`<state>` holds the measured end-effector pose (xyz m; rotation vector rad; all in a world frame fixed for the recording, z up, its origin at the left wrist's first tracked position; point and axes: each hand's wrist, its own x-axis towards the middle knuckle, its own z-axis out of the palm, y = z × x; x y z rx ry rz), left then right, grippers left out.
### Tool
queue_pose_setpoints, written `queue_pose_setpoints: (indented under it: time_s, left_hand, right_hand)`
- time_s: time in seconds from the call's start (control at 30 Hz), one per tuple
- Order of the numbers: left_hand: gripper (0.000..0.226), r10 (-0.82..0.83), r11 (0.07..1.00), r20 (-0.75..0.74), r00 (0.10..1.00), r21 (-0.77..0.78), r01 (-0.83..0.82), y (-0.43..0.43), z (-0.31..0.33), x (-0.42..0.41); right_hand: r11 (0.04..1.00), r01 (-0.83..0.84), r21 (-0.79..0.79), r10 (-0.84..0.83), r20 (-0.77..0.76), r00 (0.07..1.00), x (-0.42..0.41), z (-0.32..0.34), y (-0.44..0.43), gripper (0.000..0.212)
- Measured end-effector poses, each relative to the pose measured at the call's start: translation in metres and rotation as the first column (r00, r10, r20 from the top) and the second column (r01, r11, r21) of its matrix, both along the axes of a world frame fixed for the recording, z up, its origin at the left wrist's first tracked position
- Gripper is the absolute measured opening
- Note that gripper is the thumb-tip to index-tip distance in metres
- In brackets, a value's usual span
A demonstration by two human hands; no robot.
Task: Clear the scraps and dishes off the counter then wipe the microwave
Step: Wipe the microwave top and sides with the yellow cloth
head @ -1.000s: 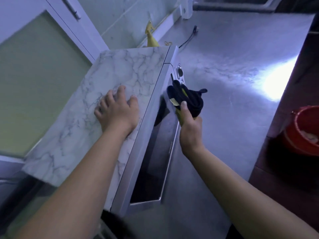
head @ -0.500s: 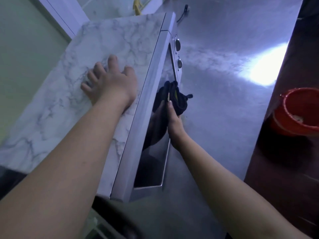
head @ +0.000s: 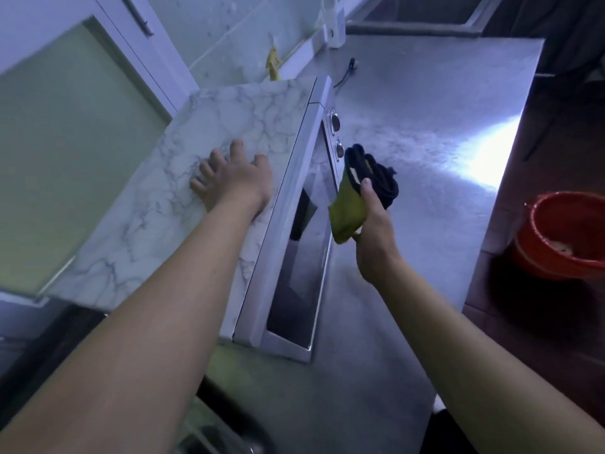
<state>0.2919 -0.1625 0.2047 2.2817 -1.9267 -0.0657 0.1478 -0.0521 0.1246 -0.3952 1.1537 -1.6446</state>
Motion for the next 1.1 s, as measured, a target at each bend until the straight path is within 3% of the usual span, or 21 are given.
queue_pose_setpoints:
  time_s: [0.1,0.2,0.37,0.5,0.6,0.77,0.93,1.1]
  left_hand:
    - [0.054,-0.011,1.0,-0.008,1.0,0.008,0.011,0.001,0.002,0.0]
    - [0.047,-0.016,1.0,-0.02,1.0,0.019,0.016,-0.003,0.002,0.002]
    - [0.054,-0.007,1.0,0.004,1.0,-0.024,0.007,-0.007,-0.007,0.001]
    - [0.058,-0.012,1.0,0.033,0.999,-0.024,0.013,-0.007,-0.009,0.001]
    - [0.058,-0.016,1.0,0.029,0.999,-0.011,0.016,-0.006,-0.009,0.001]
    - [0.058,-0.013,1.0,0.019,1.0,-0.02,0.014,-0.007,-0.01,0.0]
    - [0.059,-0.011,1.0,0.012,1.0,-0.015,0.011,-0.007,-0.01,0.001]
    - [0.058,-0.002,1.0,-0.007,1.0,0.005,0.002,-0.004,-0.004,0.001]
  right_hand:
    - [0.977,-0.089,-0.195,0.046,-0.215,0.976,0.024,0.036,0.009,0.026]
    - [0.956,-0.176,-0.234,0.081,-0.368,0.926,0.062,0.041,0.007,0.047]
    - [0.972,-0.213,-0.104,0.2,-0.123,0.972,0.07,0.016,-0.001,0.069]
    - [0.972,-0.233,0.01,0.233,-0.065,0.97,0.063,-0.013,-0.014,0.058]
    - [0.964,-0.229,0.131,0.236,-0.04,0.971,0.058,-0.044,-0.023,0.067]
    - [0.902,-0.253,0.35,0.216,0.142,0.966,0.049,-0.092,-0.028,0.066]
    - [0.913,-0.317,0.257,0.212,0.366,0.906,0.04,-0.094,-0.034,0.055]
    - [0.907,-0.294,0.302,0.233,0.224,0.946,0.013,-0.051,-0.023,0.049]
